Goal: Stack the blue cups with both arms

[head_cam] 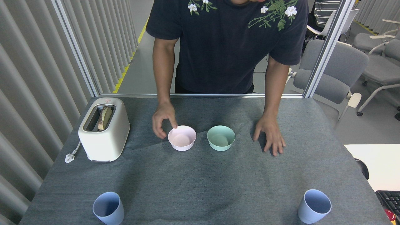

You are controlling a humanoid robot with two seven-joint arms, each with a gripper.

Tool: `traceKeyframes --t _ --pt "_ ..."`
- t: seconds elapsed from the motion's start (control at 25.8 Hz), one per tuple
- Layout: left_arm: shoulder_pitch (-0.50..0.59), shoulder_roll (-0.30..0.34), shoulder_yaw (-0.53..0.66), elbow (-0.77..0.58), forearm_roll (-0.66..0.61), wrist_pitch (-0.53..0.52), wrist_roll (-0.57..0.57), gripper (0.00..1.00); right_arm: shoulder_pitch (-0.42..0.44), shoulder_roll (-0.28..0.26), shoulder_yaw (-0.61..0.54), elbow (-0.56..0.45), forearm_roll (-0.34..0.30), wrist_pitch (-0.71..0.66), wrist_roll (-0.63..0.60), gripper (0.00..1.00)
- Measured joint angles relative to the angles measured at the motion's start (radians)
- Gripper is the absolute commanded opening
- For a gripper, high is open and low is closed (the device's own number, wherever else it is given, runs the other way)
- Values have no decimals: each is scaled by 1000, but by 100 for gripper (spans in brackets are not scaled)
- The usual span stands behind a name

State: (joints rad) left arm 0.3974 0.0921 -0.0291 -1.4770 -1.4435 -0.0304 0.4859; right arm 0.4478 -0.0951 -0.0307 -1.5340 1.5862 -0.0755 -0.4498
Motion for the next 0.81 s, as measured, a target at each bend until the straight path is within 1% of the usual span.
traceKeyframes --t 0.39,0.81 --pt "-2 0 0 21 6 0 -2 100 0 0 0 1 0 0 -4 100" --pt "-44 -10 1 52 36 3 -3 100 0 0 0 4 0 0 1 100"
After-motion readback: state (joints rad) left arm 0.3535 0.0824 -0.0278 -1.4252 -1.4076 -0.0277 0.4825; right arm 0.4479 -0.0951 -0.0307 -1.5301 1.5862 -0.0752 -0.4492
